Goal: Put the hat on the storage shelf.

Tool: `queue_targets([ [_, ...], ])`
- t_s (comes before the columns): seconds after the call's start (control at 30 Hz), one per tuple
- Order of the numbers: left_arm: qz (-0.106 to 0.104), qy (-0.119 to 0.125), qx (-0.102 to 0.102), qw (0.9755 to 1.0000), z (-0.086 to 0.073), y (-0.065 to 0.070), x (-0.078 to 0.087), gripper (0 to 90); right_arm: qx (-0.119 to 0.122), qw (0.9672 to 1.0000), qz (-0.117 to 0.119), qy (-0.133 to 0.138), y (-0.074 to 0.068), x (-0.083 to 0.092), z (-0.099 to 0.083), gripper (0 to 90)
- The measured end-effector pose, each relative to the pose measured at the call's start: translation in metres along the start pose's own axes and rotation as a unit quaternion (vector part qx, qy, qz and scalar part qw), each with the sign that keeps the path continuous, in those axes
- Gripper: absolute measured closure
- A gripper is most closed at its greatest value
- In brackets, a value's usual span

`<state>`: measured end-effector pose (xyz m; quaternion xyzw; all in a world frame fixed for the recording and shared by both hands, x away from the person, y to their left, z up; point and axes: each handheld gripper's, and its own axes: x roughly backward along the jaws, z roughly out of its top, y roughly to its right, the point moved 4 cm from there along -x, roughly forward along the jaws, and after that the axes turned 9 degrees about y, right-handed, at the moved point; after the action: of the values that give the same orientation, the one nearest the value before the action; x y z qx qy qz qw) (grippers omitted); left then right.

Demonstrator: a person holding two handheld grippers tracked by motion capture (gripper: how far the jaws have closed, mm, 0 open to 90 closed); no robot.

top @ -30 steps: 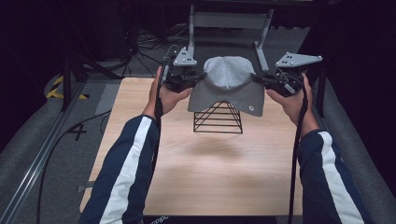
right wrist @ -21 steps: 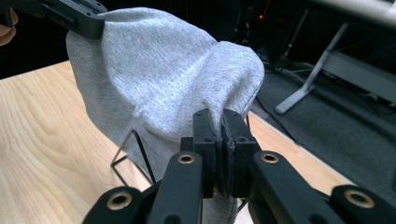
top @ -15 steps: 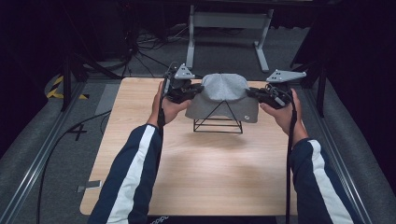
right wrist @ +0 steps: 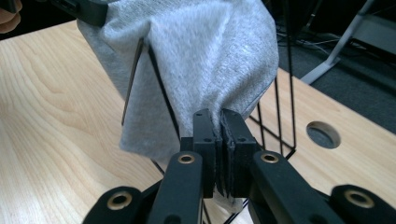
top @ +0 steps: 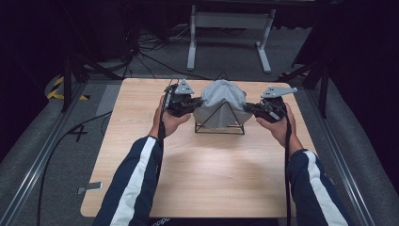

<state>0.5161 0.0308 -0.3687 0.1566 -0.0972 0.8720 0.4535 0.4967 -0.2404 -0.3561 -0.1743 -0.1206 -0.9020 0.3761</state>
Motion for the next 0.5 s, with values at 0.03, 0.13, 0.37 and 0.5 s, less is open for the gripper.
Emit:
queue_targets([
  [0.03,0.002,0.003,-0.001,1.0,-0.002,0.0,-0.001,83.9,-0.001,1.0,0.001,0.0,0.0,-0.001,-0.002,85.4],
  [0.13,0.003,0.008,-0.003,1.0,-0.007,0.001,-0.002,83.6,-0.006,1.0,0.001,0.003,-0.001,-0.003,-0.006,85.4],
  [0.37,0.011,0.012,-0.033,0.9993,-0.008,0.01,0.002,84.3,-0.004,0.9999,-0.006,0.009,0.0,0.001,-0.009,85.6],
  [0.5,0.024,0.02,-0.047,0.9984,-0.005,0.015,0.003,84.1,0.0,0.9999,-0.013,-0.002,0.0,-0.002,-0.017,85.6],
])
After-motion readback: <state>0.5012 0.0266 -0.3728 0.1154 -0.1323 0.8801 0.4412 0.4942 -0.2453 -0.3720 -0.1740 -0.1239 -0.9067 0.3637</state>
